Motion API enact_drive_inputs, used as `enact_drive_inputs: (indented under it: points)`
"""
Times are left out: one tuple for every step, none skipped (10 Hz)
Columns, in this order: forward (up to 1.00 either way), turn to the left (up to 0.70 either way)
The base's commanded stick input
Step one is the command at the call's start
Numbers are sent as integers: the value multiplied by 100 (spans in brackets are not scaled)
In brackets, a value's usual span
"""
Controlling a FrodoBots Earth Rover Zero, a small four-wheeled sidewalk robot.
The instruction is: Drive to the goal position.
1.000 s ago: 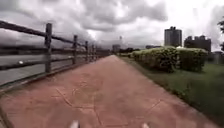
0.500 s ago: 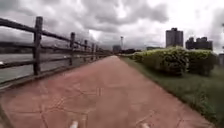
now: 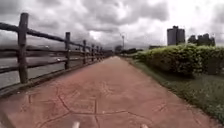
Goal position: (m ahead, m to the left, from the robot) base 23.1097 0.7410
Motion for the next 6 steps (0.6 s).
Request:
enact_drive_inputs:
  points:
    - [100, 0]
    - [100, 0]
    - [100, 0]
    - [100, 0]
    - [100, 0]
    - [100, 0]
